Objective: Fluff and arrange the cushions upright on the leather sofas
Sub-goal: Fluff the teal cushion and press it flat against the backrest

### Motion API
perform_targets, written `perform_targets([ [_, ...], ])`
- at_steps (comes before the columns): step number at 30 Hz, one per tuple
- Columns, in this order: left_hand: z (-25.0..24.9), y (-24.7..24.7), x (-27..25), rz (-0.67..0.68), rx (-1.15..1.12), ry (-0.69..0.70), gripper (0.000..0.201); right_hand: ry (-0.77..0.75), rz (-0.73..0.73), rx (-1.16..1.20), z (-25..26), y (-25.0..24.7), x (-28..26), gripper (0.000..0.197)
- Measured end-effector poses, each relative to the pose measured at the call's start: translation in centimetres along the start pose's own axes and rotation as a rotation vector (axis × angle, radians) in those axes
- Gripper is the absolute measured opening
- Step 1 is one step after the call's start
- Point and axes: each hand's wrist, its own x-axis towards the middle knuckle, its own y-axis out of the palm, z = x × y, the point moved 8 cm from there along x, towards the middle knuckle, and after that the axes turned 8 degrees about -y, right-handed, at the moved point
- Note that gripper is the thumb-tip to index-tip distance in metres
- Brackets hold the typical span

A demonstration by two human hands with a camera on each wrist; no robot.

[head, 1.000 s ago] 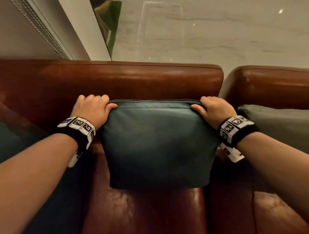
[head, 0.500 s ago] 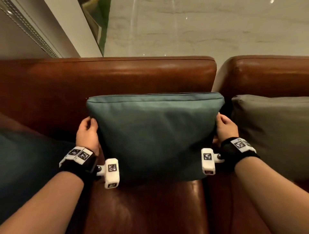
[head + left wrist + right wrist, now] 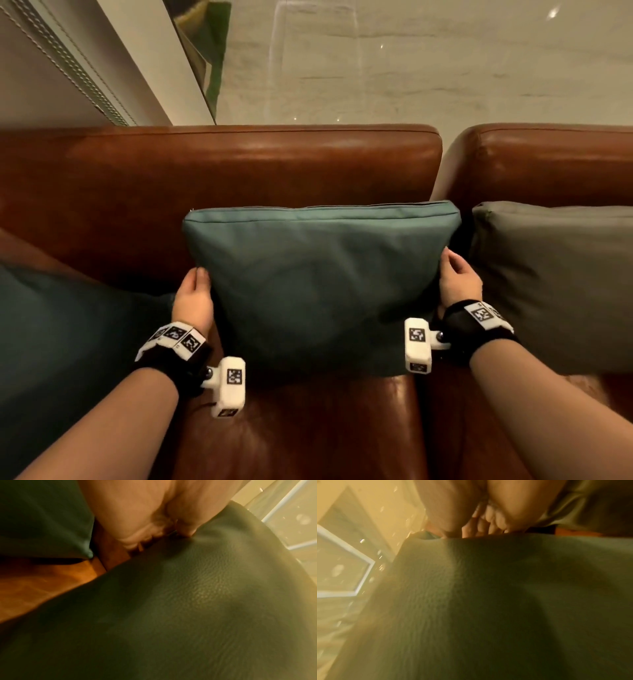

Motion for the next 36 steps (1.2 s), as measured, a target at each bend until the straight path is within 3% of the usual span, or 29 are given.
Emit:
perform_targets([
  [2,-1.2,-0.1,-1.0,-0.063,0.059,0.044,0.036,0.014,-0.087,-0.064,0.3,-1.0,0.4,0.015],
  [4,-1.7,0.0,-0.8,-0.112,0.034,0.052,0.027,-0.014,-0.137,-0.086,1.3,-1.6,1.0,0.017],
  [12,-0.9,0.0,-1.2,-0.107,0.022,0.059,0.037,-0.014,-0.156,0.060,-0.2,-1.9,-1.0,0.009],
  [18,-0.8,-0.2,-0.3,-0.118,-0.044,0.029,0.037,-0.106,-0.185,-0.122,1.0,-2.1,0.0,0.009],
  [22,-0.6,-0.3,0.2,-0.127,-0.096,-0.001,0.035,-0.001,-0.222,0.107,-1.2,-2.6,0.1,0.015],
  [26,0.4,0.0,-0.6,-0.127,-0.040,0.028,0.039,0.036,-0.088,0.227,-2.4,-1.5,-0.7,0.019],
  [29,4.0,0.2,-1.3,-0.094,0.017,-0.074,0.047,0.088,0.063,0.140,-5.0,-0.6,-1.5,0.033],
  [32,4.5,0.4,-1.1,-0.134,0.040,-0.033,0.040,0.035,-0.079,-0.061,-4.8,-1.8,-1.5,0.031],
  [36,2.6,0.8,-0.1,-0.204,0.032,0.032,0.033,-0.044,-0.213,-0.032,-2.7,-2.2,-0.7,0.030],
])
